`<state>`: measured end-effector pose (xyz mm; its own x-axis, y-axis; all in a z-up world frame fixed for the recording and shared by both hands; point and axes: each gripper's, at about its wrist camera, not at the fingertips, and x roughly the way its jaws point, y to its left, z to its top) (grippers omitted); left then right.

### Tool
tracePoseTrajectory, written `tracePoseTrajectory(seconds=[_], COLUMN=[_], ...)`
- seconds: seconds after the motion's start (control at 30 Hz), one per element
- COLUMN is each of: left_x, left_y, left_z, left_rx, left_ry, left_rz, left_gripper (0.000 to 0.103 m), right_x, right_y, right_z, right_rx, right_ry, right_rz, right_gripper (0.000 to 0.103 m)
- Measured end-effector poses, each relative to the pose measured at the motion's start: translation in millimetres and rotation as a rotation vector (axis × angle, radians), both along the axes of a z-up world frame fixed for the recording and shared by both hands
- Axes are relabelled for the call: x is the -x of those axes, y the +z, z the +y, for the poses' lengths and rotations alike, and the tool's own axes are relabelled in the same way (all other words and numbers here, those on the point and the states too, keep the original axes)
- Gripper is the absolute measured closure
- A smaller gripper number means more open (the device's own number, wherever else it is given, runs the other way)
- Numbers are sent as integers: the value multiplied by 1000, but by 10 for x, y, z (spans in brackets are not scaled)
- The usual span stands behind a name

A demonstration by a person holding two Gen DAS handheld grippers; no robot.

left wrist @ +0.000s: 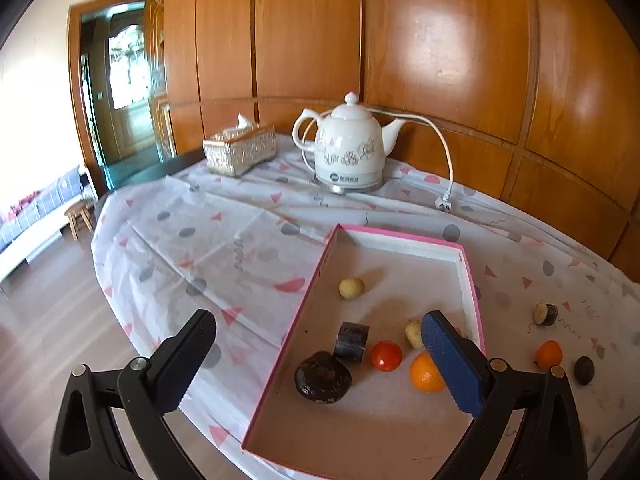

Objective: Organize fruits

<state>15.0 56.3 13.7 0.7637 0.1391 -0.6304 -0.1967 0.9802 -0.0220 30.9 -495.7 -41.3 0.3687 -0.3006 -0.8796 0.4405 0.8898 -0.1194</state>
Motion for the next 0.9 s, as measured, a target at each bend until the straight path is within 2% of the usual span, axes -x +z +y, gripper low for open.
tracePoseTrajectory(seconds=[0.4, 0.67, 0.8, 0.9], left_x=[-18, 35, 68, 55], left_y=[-169, -239, -241, -269], left_z=[-84, -138, -162, -185], left_rx=[-13, -24, 31, 38], left_ry=[-50, -75, -124, -139], left_rz=[53, 33, -1, 12], left_gripper=[0, 0, 0, 0], right_x=[-16, -28, -65, -106], right_y=[-5, -54, -127, -169], right_z=[56, 105, 191, 343], right_rx=[6, 4, -59, -60], right_ry=[27, 45, 107, 184], right_rz=[8, 32, 53, 73], right_gripper=[54, 54, 54, 54])
